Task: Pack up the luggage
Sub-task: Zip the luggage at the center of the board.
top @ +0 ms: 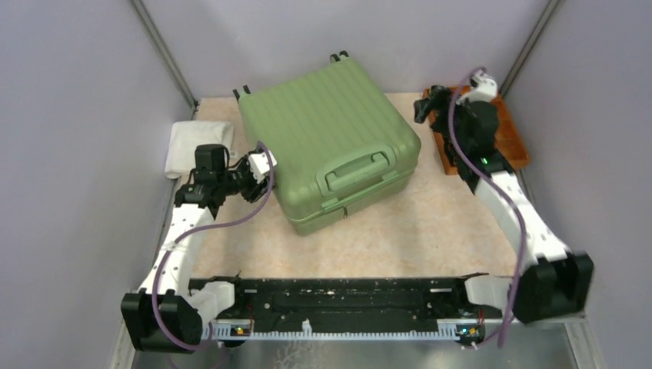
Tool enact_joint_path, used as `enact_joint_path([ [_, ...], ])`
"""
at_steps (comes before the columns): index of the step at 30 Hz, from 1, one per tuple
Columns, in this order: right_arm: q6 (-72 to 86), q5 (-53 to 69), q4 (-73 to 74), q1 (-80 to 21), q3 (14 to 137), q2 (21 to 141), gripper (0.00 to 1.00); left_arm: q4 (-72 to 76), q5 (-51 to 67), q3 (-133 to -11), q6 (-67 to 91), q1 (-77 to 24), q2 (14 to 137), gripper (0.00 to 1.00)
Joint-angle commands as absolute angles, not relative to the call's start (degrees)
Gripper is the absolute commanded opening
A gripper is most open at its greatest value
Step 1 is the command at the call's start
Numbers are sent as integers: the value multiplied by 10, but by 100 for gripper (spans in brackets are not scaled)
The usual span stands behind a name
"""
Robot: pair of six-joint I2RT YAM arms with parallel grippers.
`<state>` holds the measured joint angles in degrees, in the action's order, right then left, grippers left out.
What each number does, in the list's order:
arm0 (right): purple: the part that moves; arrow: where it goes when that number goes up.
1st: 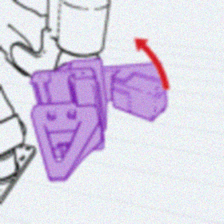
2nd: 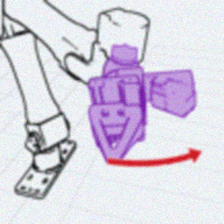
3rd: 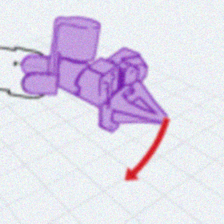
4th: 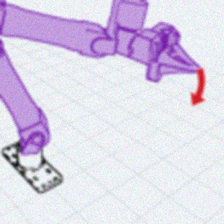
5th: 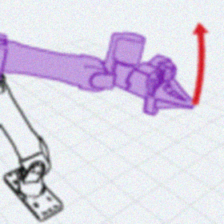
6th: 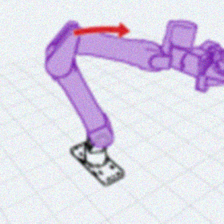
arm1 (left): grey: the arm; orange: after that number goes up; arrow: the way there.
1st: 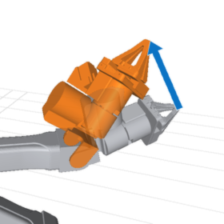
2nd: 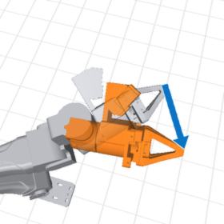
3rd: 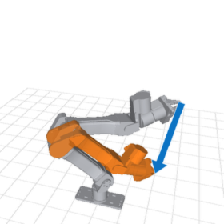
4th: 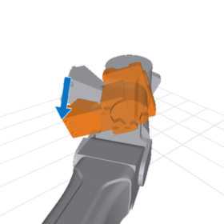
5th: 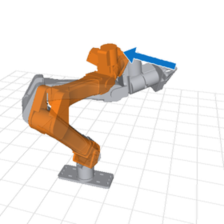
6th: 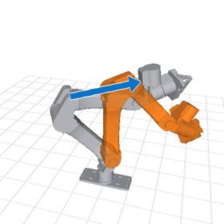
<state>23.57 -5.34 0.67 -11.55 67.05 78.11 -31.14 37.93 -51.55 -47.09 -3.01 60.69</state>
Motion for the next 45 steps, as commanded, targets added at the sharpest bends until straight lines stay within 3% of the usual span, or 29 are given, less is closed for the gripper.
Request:
enact_joint_path([
  [1,279,60,-86,-104,516,603,99,-278,458,-573,-416,-27,610,56],
  [5,294,74,88,-134,484,542,99,-319,456,-601,-450,-23,593,56],
  [8,268,-58,125,-287,429,464,99,-338,457,-610,-464,-23,573,59],
  [11,288,-133,96,-416,346,422,99,-354,473,-620,-467,-24,560,59],
  [16,319,-89,-22,-492,258,432,88,-342,493,-665,-474,-45,537,68],
  [21,211,-203,-95,-625,255,537,86,-356,401,-734,-494,-196,572,71],
  [28,100,-170,-267,-628,273,668,80,-297,318,-639,-442,-185,548,71],
  [33,48,-168,-324,-621,305,741,68,-353,408,-661,-431,-34,576,67],
  [39,39,-134,-317,-588,343,776,45,-370,455,-611,-473,117,614,64],
  [45,28,-139,-317,-588,353,782,40,-308,448,-510,-496,153,641,62],
])
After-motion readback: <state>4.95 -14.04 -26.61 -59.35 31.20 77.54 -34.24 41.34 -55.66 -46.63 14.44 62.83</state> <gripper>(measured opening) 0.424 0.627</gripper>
